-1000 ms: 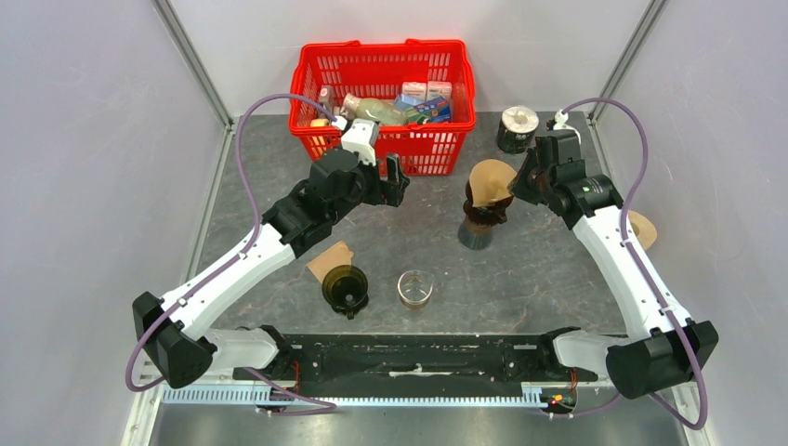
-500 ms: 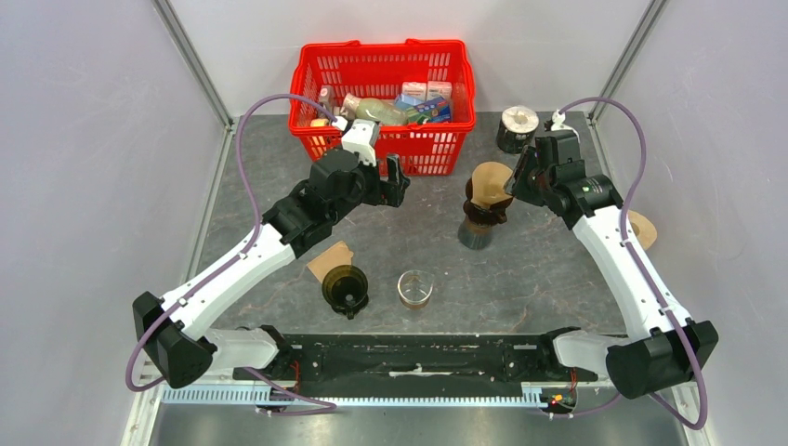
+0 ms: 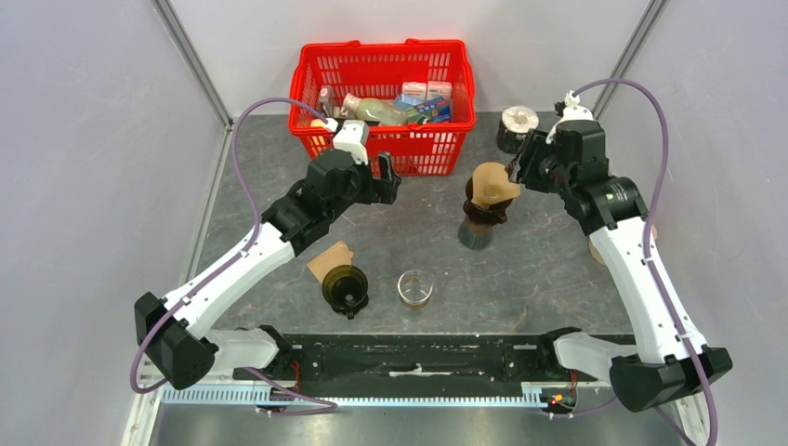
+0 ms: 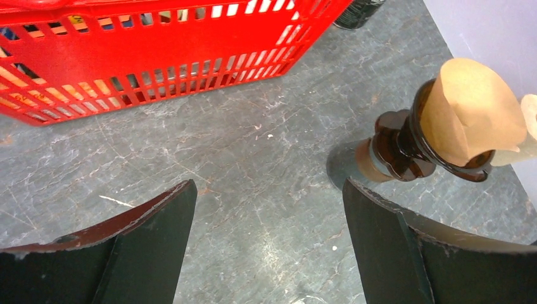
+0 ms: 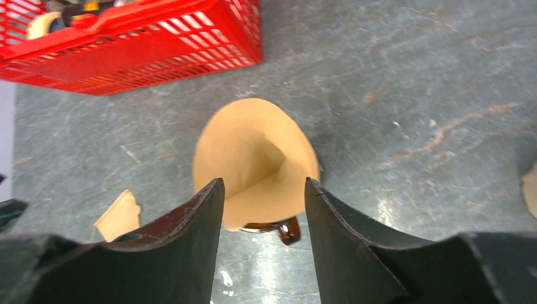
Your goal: Place the coffee filter in the dripper
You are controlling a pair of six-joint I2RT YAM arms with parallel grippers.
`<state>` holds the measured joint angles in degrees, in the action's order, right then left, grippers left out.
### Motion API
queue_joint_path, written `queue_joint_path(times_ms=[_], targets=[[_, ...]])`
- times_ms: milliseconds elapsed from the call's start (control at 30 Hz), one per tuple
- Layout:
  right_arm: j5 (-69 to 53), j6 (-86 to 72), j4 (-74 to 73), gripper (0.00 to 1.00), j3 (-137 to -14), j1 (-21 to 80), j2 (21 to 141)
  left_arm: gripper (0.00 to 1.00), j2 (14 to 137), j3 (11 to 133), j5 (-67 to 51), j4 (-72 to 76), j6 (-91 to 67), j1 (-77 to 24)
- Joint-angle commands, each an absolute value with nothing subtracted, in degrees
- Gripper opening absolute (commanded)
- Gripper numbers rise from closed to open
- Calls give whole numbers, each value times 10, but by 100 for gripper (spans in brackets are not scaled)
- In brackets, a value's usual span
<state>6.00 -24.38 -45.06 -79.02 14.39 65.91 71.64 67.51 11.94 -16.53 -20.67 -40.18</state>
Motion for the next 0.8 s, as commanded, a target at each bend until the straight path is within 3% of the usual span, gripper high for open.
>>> queue_joint_path(times_ms=[0, 233, 567, 767], targets=[[-31, -233, -427, 56, -839, 142, 701, 92, 720, 666, 132, -144, -236, -386], [-55, -238, -479, 49, -884, 142, 793, 93, 713, 656, 142, -144, -235, -373], [-25, -223, -553, 24, -904, 146, 860, 93, 716, 650, 147, -141, -232, -360], [-25, -213, -574, 19, -911, 163, 897, 93, 715, 650, 152, -143, -235, -346]])
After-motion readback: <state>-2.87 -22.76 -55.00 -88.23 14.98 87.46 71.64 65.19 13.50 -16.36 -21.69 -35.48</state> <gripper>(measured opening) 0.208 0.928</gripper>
